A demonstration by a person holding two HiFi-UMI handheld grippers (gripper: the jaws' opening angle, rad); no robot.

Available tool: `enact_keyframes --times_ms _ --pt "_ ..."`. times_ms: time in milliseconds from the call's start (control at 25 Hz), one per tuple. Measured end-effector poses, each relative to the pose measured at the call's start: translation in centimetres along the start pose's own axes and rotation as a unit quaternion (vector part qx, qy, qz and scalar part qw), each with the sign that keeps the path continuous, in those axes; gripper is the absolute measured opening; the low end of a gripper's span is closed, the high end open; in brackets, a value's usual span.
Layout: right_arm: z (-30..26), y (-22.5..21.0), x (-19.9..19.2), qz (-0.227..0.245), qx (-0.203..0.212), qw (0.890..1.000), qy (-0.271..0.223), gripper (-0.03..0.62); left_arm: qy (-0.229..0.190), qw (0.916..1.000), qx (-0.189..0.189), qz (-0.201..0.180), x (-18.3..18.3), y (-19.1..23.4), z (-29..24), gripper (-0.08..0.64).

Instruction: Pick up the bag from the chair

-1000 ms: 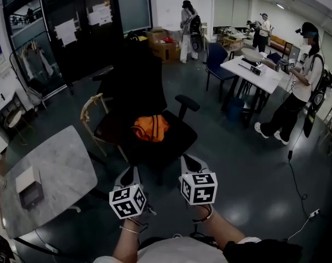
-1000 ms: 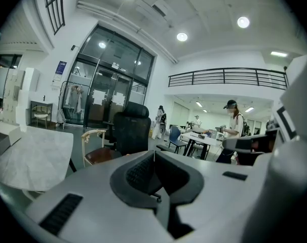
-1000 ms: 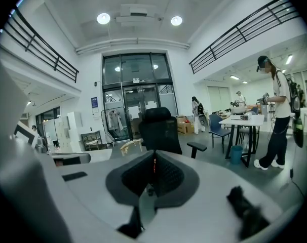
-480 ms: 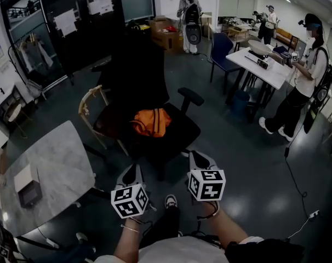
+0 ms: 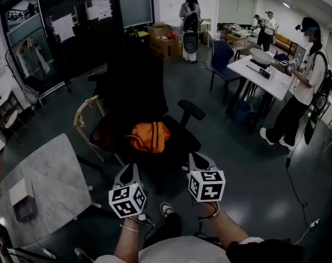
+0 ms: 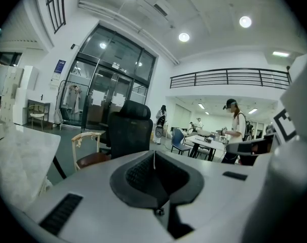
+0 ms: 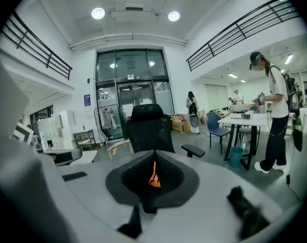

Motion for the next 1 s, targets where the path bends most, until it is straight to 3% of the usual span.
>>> enact_keyframes --times_ms 400,560,1000 --pt "-8.9 -2.0 5.4 0.008 0.000 1.000 -0.005 0.034 0.000 1.0000 0.002 0.005 3.0 1.9 -9.4 0.018" --pt "-12.6 -2.4 6.1 -0.011 0.010 1.000 0.007 0.034 0.010 0.9999 0.007 0.008 3.4 3.1 -12.9 0.018" --pt "-21.3 -2.9 8.6 0.004 0.026 0.999 0.025 0.034 0.020 0.9996 0.016 0.014 4.8 5.7 -21.1 0.018"
Point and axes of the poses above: the fingertips, and each gripper's own axes: z backward along the fingers, y to its left, x out of its top, the point moved 9 cm from there along z, backward along the fingers, and after that the axes turned 8 degrees about -z, right-handed, at the moved point
